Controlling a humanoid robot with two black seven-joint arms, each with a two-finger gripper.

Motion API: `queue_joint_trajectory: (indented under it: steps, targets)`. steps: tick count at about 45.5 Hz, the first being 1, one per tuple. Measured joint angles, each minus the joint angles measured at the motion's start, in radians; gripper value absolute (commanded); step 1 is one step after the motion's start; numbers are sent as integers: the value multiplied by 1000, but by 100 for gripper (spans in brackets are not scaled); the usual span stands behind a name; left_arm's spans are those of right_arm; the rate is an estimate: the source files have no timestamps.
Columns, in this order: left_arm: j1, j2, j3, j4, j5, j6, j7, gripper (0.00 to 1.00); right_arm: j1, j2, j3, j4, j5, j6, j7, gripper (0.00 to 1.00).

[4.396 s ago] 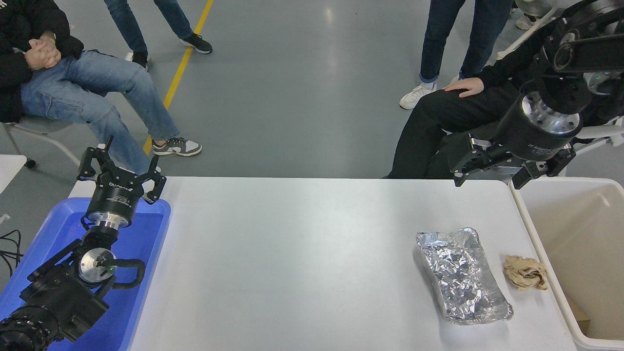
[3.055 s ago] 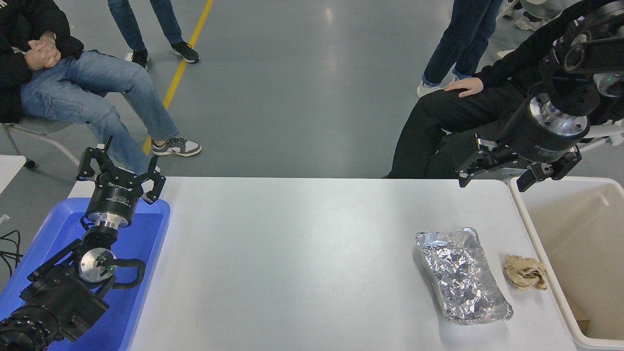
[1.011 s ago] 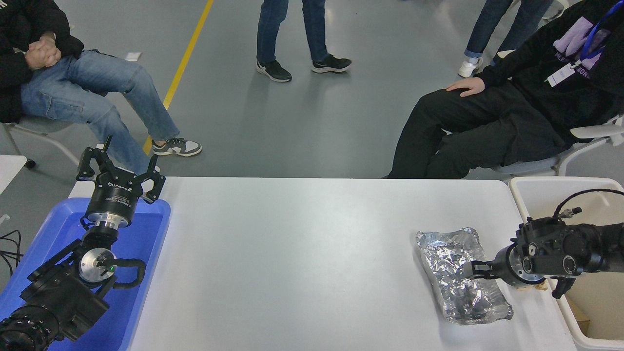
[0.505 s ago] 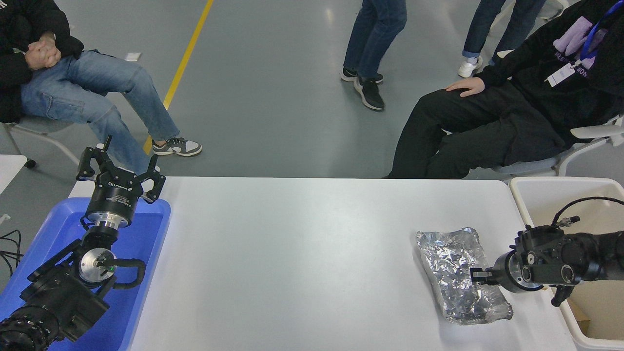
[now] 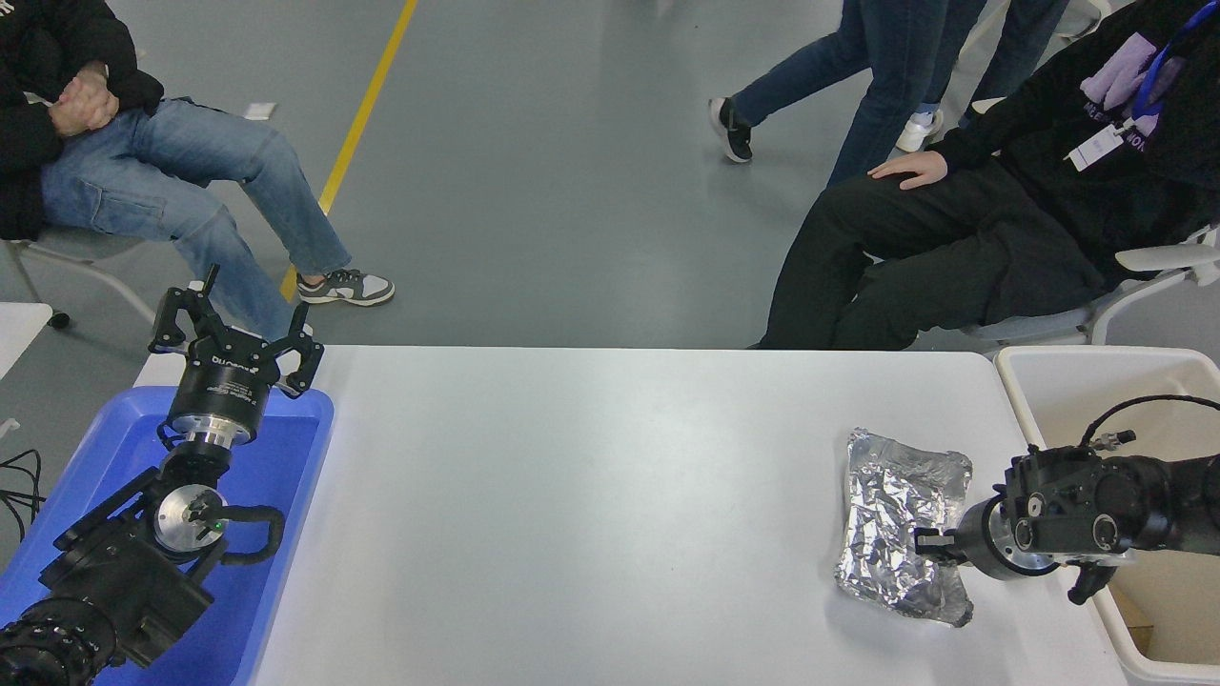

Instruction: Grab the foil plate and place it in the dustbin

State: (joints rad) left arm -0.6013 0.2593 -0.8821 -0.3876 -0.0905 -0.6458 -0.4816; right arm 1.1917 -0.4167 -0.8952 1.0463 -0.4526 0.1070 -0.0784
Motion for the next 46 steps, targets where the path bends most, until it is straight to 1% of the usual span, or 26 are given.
queue_joint_trajectory:
  steps: [5, 18, 25, 30, 36, 46]
  targets:
    - [0, 0, 0, 0, 0, 0, 0, 98, 26, -20, 2, 32, 7, 3, 1, 0]
    - [-1, 0, 1, 0, 0, 0, 0, 98, 189, -126, 1, 193, 27, 67, 3, 0]
    - [-1, 1, 2, 0, 0, 0, 0, 98, 318, -182, 1, 277, 38, 166, 3, 0]
    - [-1, 1, 2, 0, 0, 0, 0, 98, 435, -210, -8, 324, 83, 256, 5, 0]
    - [-1, 1, 3, 0, 0, 1, 0, 98, 590, -228, -39, 367, 137, 371, 7, 0]
    - [0, 1, 3, 0, 0, 2, 0, 98, 830, -243, -108, 410, 180, 545, 9, 0]
